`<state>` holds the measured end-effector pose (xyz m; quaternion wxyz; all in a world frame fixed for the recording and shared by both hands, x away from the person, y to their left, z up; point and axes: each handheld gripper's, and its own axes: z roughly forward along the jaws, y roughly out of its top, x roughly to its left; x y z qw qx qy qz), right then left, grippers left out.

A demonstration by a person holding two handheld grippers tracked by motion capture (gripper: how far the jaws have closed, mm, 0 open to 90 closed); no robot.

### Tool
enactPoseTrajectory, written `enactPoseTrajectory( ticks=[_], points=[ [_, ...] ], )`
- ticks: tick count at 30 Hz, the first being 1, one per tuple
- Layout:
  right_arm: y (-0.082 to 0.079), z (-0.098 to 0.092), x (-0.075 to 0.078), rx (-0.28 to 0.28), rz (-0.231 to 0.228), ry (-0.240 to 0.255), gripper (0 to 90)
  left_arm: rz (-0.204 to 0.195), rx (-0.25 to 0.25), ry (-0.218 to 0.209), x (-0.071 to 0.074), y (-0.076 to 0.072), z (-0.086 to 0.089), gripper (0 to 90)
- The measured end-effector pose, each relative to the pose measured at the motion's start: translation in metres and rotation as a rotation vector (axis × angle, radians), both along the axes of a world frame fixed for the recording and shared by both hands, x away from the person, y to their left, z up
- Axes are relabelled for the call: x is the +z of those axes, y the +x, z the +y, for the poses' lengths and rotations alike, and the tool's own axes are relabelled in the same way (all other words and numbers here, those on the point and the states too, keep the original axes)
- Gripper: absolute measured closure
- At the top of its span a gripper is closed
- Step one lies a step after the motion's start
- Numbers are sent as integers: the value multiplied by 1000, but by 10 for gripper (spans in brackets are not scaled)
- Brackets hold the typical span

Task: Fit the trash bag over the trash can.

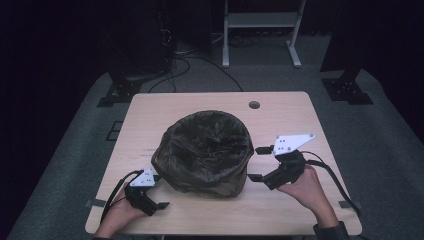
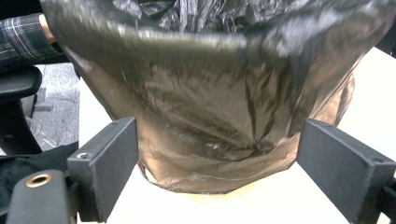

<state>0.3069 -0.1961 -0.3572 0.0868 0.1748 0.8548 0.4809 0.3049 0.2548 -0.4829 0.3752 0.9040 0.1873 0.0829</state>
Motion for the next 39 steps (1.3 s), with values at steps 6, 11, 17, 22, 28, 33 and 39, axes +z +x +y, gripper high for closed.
enactPoseTrajectory(
  ticks=[6, 11, 17, 22, 28, 33, 39],
  points=[
    [-1, 0, -28, -10, 28, -9, 115, 1, 2, -3, 0, 0, 0, 0],
    [-1, 0, -41, -16, 36, -16, 115, 0, 2, -3, 0, 0, 0, 0],
    [-2, 1, -61, -18, 50, -31, 115, 1, 2, -3, 0, 0, 0, 0],
    [-2, 1, -78, -14, 64, -27, 114, 1, 1, -3, 0, 0, 0, 0],
    [-2, 3, -93, -9, 81, -36, 114, 1, 1, -2, 0, 0, 0, 0],
    [-3, 6, -105, -11, 71, -75, 114, 1, -3, -3, 0, 0, 0, 0],
    [-5, 12, -117, -8, 52, -130, 114, 2, -4, -3, 0, 0, 0, 0]
  ],
)
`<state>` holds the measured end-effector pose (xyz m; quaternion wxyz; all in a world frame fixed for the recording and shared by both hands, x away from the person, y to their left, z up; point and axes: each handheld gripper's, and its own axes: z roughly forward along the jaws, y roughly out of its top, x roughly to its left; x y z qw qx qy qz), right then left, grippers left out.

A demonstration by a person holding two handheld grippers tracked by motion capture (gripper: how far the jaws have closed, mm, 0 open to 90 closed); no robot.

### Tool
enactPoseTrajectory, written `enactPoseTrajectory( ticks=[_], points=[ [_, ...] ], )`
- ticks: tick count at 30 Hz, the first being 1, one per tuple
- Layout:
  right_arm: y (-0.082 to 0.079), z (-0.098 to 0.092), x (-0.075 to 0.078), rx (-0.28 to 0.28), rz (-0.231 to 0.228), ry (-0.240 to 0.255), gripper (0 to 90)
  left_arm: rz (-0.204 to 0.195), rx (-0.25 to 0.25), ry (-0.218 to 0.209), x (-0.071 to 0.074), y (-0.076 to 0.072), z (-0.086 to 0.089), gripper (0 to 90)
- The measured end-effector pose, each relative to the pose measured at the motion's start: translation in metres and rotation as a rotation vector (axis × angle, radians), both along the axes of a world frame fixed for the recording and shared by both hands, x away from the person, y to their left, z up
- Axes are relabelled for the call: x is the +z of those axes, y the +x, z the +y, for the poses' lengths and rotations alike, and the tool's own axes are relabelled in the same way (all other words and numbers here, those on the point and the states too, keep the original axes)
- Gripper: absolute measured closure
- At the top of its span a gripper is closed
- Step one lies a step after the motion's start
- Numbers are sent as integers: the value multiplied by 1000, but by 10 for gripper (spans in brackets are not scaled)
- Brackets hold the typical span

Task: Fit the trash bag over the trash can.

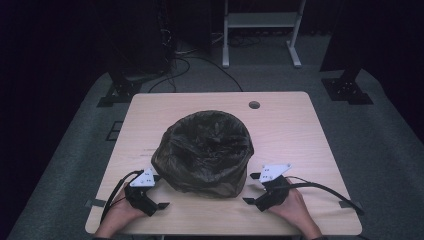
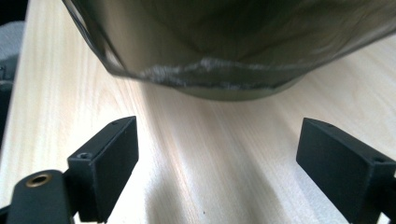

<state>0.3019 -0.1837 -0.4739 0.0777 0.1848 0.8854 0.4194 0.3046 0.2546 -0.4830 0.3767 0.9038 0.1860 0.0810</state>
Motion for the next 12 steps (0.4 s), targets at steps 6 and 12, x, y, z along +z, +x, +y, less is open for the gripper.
enactPoseTrajectory(
  ticks=[6, 12],
  points=[
    [-1, 3, -6, 5, 5, -29, 114, -1, 0, 0, 0, 0, 0, 0],
    [-2, 1, -2, 3, -10, -6, 114, -2, 1, 0, 0, 0, 0, 0]
  ],
)
